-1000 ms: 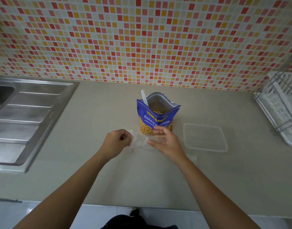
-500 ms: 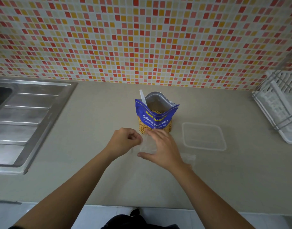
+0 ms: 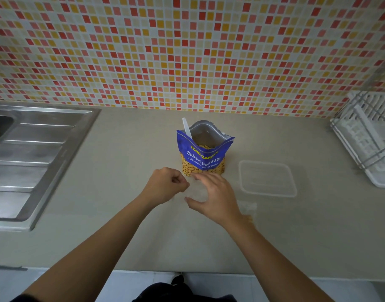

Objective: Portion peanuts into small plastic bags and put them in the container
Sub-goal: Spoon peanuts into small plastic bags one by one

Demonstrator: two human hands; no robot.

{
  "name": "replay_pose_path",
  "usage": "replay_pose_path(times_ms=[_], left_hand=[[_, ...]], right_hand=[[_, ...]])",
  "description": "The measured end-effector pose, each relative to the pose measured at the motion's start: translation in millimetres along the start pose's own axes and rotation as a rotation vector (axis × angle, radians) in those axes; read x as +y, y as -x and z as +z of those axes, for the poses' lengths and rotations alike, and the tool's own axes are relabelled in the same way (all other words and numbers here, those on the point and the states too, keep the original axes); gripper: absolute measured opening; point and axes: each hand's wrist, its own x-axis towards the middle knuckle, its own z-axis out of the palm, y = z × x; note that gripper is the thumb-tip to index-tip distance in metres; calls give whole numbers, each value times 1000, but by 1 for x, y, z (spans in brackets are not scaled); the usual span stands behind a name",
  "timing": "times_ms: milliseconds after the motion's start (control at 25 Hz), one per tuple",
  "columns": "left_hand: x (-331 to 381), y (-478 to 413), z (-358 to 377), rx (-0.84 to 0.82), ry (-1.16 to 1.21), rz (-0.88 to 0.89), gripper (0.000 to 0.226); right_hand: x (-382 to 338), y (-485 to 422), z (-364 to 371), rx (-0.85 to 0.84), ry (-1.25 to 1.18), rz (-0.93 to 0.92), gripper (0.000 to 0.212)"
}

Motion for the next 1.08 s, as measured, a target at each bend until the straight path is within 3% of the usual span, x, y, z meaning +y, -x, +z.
replay_pose_path(times_ms=[160, 320, 360, 520, 640, 760, 920, 1000, 1080], left_hand=[[3, 0, -2, 29, -59, 2, 8], [5, 1, -8, -10, 28, -2, 12], [7, 2, -12, 38, 63, 26, 15], [27, -24, -39, 479, 97, 191, 15], [44, -65, -50, 353, -133, 185, 42], [57, -85, -50, 190, -198, 233, 24], [69, -84, -59, 294, -259, 440, 19], [77, -83, -61, 272, -340, 512, 10], [81, -90, -60, 201, -541, 502, 17]], right_hand=[[-1, 1, -1, 19, 4, 1, 51], [0, 1, -7, 48, -54, -11, 46], [1, 3, -11, 77, -94, -9, 45], [9, 10, -30, 199, -248, -4, 54], [11, 5, -44, 264, -322, 43, 57], [10, -4, -53, 343, -357, 74, 55], [16, -17, -57, 374, -407, 116, 55], [20, -23, -56, 364, -445, 152, 57], [22, -29, -53, 347, -450, 168, 58]])
